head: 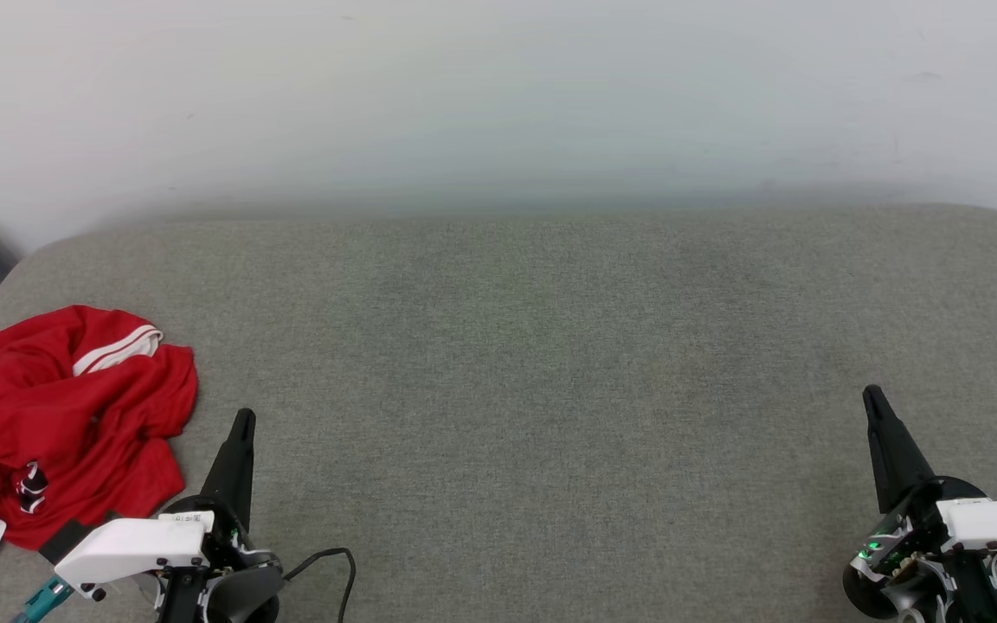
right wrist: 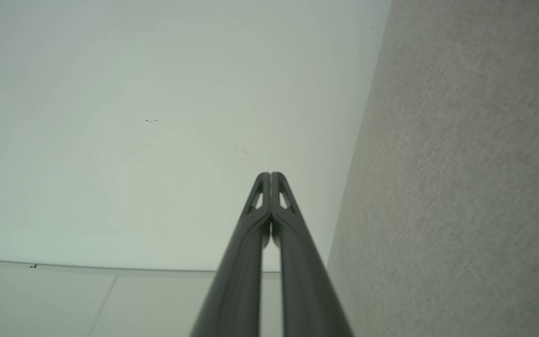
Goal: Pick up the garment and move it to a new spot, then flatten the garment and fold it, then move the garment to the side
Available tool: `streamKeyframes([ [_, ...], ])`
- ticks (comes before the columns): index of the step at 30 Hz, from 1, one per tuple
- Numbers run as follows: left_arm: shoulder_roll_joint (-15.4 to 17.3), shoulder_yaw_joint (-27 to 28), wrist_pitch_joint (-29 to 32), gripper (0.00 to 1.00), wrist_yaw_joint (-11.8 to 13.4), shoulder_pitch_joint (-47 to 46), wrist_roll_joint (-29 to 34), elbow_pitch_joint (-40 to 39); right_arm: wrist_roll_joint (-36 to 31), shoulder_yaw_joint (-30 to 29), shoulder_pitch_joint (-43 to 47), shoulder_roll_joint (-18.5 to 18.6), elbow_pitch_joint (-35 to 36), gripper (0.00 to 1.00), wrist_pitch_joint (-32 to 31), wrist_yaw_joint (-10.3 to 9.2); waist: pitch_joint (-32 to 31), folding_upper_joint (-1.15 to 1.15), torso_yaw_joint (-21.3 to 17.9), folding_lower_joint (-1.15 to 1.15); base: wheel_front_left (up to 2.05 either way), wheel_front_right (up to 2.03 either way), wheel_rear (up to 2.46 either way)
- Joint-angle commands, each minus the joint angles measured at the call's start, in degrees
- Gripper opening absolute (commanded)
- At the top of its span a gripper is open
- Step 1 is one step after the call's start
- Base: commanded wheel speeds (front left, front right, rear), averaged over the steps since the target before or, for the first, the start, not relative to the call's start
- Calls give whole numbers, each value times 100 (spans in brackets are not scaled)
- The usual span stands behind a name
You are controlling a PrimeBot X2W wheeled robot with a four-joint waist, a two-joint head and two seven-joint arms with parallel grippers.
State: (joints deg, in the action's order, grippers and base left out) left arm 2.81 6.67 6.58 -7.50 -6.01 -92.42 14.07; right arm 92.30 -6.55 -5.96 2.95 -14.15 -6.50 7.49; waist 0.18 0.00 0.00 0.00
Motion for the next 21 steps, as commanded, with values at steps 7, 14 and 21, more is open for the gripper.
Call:
streamKeyframes([
  [7,-11,5,8,0,-22,-45,2,-1,23,4,-66,-16,-3,0,3,0,0,0,0,0,0,0,0],
  [14,-11,5,8,0,-22,-45,2,-1,23,4,-66,-17,-3,0,2,0,0,0,0,0,0,0,0],
  [21,-11,5,8,0,-22,-45,2,-1,23,4,-66,-17,-3,0,2,0,0,0,0,0,0,0,0],
])
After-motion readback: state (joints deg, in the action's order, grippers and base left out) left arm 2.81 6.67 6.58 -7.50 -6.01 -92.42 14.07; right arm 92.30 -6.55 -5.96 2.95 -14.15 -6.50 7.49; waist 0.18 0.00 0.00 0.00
